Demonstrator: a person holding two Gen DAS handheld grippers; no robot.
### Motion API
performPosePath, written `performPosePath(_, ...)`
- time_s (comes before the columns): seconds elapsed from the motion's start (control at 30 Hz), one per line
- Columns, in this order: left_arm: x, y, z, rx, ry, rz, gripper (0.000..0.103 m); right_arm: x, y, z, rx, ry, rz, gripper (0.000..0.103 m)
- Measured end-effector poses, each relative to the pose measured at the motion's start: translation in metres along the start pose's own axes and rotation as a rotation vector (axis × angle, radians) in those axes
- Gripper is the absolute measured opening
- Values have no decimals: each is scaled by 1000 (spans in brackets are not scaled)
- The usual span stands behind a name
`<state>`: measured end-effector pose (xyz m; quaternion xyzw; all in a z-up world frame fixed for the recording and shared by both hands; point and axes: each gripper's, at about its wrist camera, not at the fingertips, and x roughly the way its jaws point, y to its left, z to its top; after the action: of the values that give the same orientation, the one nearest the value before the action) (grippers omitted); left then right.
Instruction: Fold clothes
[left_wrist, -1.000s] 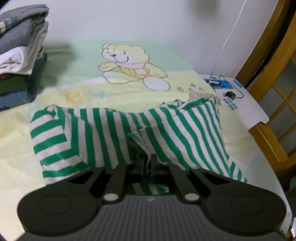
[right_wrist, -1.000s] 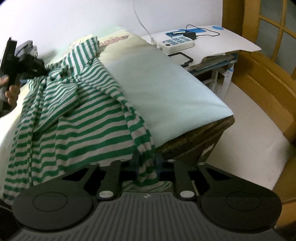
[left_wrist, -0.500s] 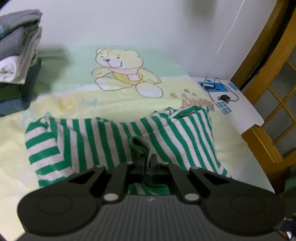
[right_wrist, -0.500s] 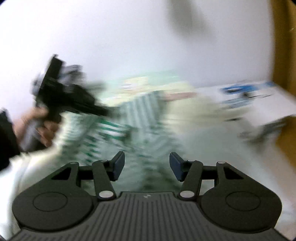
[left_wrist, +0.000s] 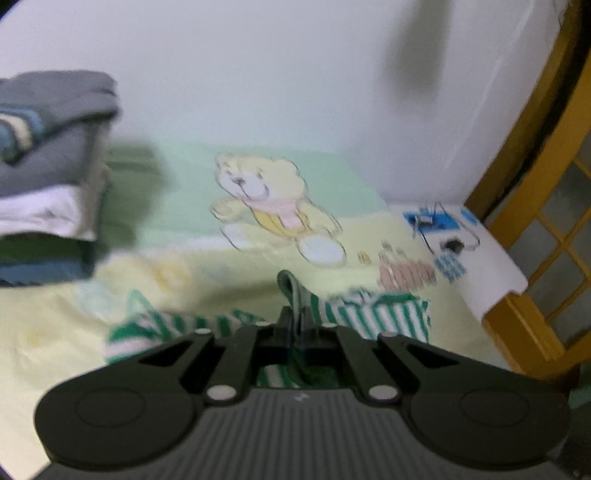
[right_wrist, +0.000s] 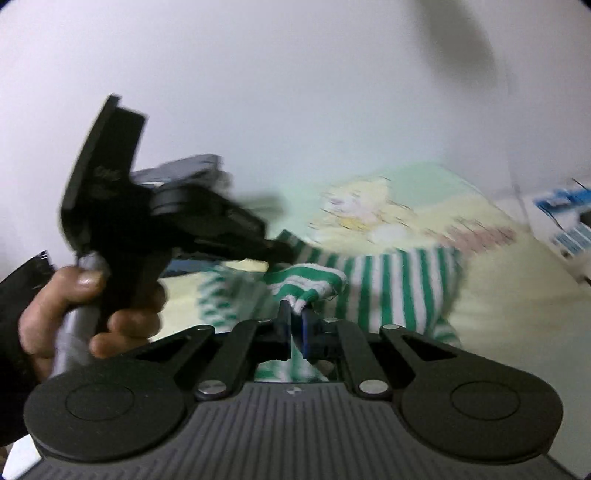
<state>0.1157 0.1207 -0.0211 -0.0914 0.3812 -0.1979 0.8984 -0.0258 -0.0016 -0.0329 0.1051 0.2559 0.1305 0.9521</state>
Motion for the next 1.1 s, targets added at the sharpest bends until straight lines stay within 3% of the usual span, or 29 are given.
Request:
performPosePath(0.13,-7,25,0,-15,-5,33,0,14,20,-7,-49,30,19,6)
performPosePath(0.33,10,58,-32,-86,84,84,0,36,37,-33,-100,133,41,7)
performPosePath(0.53,-7,55,-45,-114,29,63,0,18,37,-43,-146,138,62,6)
performPosePath(0.67,-17,45,-49,-72,-20,74,0,8,31,-40,-133,110,77,5)
performPosePath(0.77,-2,50,-55,-58,5,106,0,20,33,-43,-144,153,82,6)
performPosePath(0.83,8,53,-59,-49,22,127,5,31,33,-48,-151,201,89,13)
performPosePath(0.97,7,55,-62,-22,26,136,13,28,35,-54,-148,221,112,38)
performPosePath(1.1,-16,53,-59,42,-19,215,14,-2,31,-46,-147,151,139,41)
